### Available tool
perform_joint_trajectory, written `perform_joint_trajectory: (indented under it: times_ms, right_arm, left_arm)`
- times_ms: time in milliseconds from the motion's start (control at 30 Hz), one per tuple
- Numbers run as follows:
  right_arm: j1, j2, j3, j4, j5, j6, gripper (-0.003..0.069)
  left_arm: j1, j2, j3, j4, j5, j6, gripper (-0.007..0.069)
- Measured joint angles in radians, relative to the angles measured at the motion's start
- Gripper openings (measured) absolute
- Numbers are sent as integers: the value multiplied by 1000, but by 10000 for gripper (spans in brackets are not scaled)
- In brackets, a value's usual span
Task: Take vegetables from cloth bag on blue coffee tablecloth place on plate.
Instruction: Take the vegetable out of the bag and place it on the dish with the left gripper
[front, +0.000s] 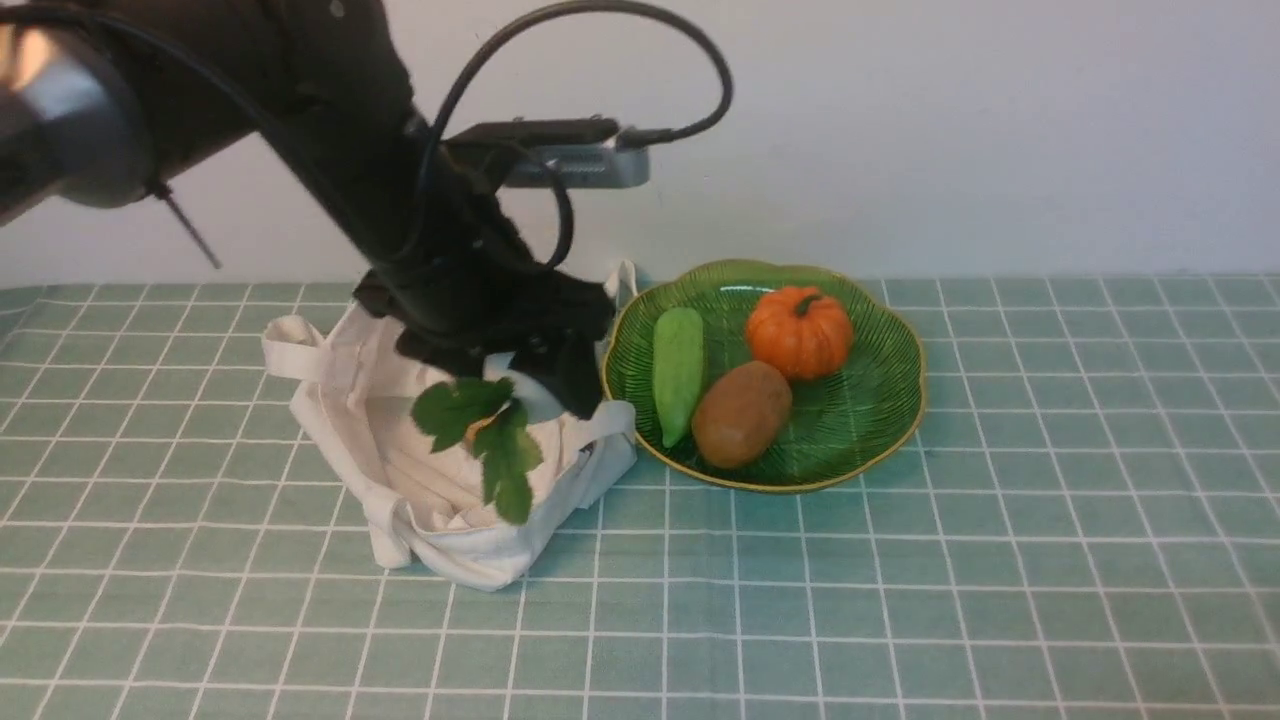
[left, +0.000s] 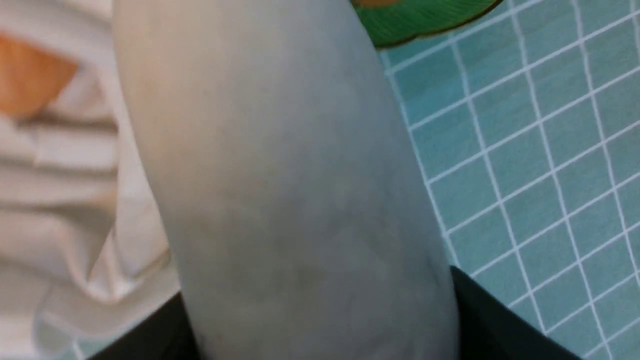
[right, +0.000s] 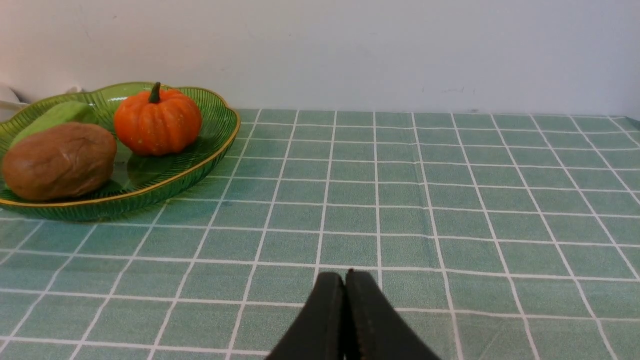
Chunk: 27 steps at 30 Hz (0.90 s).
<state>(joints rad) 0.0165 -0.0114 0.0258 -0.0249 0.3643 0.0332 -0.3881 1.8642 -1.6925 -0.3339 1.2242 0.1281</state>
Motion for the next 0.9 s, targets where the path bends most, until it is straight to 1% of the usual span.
perform_joint_trajectory:
  times_ms: [167, 200, 267, 400, 433, 533, 600, 667, 733, 800, 833, 900]
  right_arm:
    - [0, 0, 0, 0, 0, 0, -17]
    - [0, 0, 0, 0, 0, 0, -17]
    - [0, 0, 0, 0, 0, 0, -17]
    - [0, 0, 0, 0, 0, 0, -17]
    - [0, 0, 0, 0, 0, 0, -17]
    - [0, 0, 0, 0, 0, 0, -17]
    - [0, 0, 0, 0, 0, 0, -17]
    - [0, 0, 0, 0, 0, 0, -17]
    - [0, 0, 0, 0, 0, 0, -17]
    - [0, 0, 0, 0, 0, 0, -17]
    - [0, 0, 0, 0, 0, 0, -17]
    - [0, 0, 0, 0, 0, 0, -17]
  left_arm:
    - [-65, 184, -209, 17, -74, 43, 449]
    - [-86, 247, -276, 36, -113, 48, 449]
    - [-104, 313, -348, 70, -157, 48, 449]
    - [-124, 382, -415, 110, -226, 48, 449]
    - [-130, 403, -427, 112, -264, 48, 449]
    - [-140, 437, -434, 99, -328, 48, 449]
    - [-142, 458, -435, 79, -342, 48, 456]
    - [-142, 470, -435, 70, -342, 48, 481]
    - [-142, 481, -435, 66, -342, 43, 551]
    - [-142, 481, -435, 65, -342, 38, 582]
    - [-140, 481, -435, 65, -342, 27, 619]
    - [-135, 481, -436, 60, -342, 10, 653]
